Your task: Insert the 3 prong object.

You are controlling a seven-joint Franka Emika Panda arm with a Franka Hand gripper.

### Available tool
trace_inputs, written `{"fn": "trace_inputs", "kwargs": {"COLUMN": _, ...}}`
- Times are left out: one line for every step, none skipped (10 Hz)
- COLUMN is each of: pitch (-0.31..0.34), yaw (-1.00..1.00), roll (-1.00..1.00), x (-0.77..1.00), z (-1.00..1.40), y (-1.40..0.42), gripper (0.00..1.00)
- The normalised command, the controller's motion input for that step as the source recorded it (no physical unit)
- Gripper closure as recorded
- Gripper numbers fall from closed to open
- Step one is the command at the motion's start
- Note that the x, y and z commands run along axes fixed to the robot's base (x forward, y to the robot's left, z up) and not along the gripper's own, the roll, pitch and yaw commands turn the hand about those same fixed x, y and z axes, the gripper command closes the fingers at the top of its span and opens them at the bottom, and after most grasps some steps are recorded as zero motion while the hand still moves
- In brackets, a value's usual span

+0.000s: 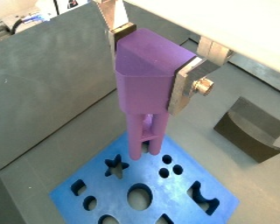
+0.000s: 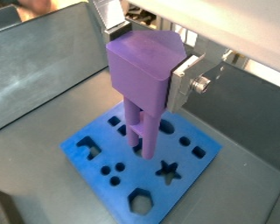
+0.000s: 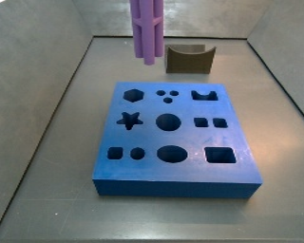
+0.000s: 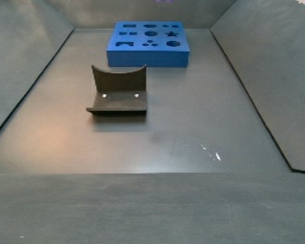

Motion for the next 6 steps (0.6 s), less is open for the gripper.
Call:
{"fn": "trace_inputs", "kwargs": {"pitch": 0.089, "yaw": -0.21, "roll": 0.06, "x": 0.70, "z": -0.83, "y": 0.61, "gripper": 1.00}}
{"fn": "trace_inputs", "kwargs": {"pitch": 0.040, "yaw": -0.24, "roll": 0.05, "x": 0.59, "z": -0.84, "y": 0.59, "gripper": 1.00}}
{"fn": "trace_inputs", "kwargs": {"pitch": 0.021, "yaw": -0.22, "roll": 0.02, "x": 0.61, "z": -0.83, "y": 0.40, "gripper": 1.00}}
{"fn": "trace_inputs", "kwargs": {"pitch": 0.026, "yaw": -0.25, "roll": 0.06, "x": 0.61, "z": -0.72, "y": 0.08, "gripper": 1.00}}
{"fn": "trace_inputs", "kwargs": {"pitch": 0.000, "yaw": -0.35, "roll": 0.06, "x": 0.19, "z": -0.52, "y": 0.00, "gripper": 1.00}}
{"fn": "trace_inputs", "kwargs": {"pitch": 0.000, "yaw": -0.32, "roll": 0.08, "x": 0.12, "z": -0.47, "y": 0.00, "gripper": 1.00}}
